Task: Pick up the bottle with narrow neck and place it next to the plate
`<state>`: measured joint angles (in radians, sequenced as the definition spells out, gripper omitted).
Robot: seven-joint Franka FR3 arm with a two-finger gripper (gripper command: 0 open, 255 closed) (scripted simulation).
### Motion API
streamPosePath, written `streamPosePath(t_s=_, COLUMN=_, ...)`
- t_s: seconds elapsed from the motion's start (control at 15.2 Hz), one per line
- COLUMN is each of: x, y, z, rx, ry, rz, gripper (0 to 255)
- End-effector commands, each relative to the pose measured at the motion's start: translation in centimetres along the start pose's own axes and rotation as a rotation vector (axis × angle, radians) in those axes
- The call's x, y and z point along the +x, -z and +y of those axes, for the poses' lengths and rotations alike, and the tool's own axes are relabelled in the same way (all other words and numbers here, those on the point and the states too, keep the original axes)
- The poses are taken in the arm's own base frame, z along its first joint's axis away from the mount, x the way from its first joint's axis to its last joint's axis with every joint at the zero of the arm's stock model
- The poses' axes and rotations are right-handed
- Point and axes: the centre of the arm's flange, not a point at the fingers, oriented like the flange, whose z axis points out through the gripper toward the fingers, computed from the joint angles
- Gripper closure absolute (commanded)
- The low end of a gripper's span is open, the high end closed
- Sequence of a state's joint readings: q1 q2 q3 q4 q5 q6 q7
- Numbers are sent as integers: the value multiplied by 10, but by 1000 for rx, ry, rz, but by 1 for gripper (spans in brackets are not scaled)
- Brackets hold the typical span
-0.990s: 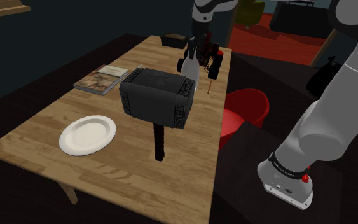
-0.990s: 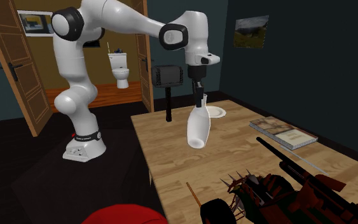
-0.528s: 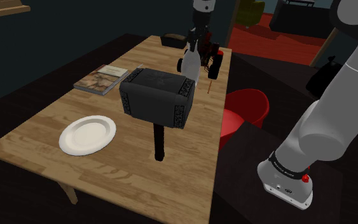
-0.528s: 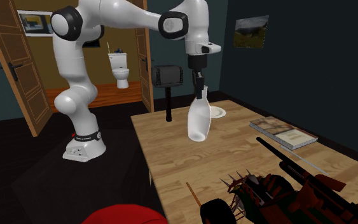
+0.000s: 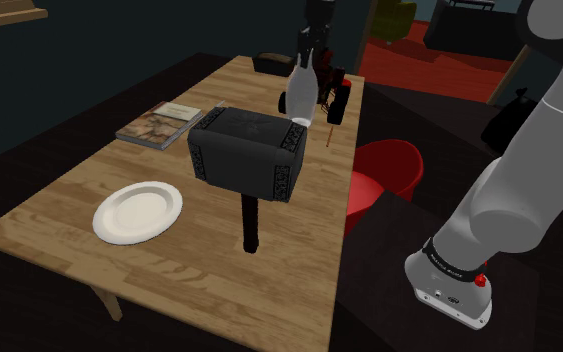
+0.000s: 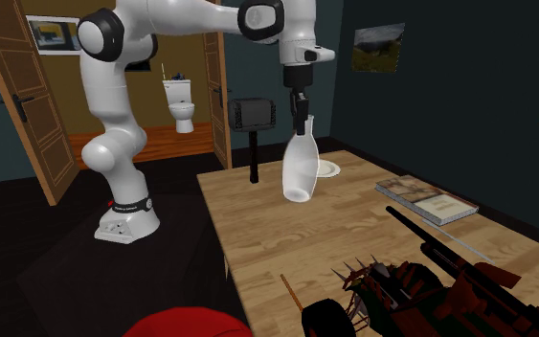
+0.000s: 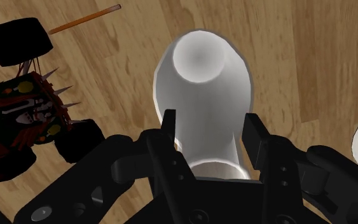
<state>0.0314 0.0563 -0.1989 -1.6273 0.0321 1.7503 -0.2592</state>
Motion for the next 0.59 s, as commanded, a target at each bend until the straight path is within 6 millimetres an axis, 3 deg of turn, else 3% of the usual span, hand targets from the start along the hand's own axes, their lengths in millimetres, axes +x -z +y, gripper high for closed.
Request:
streamPosePath(t_s=0.0, x=1, y=13, z=0, rx=0, ry=0, rz=0, gripper=255)
streamPosePath(t_s=0.53, x=4, y=55, z=0, rx=0, ry=0, rz=0, gripper=255)
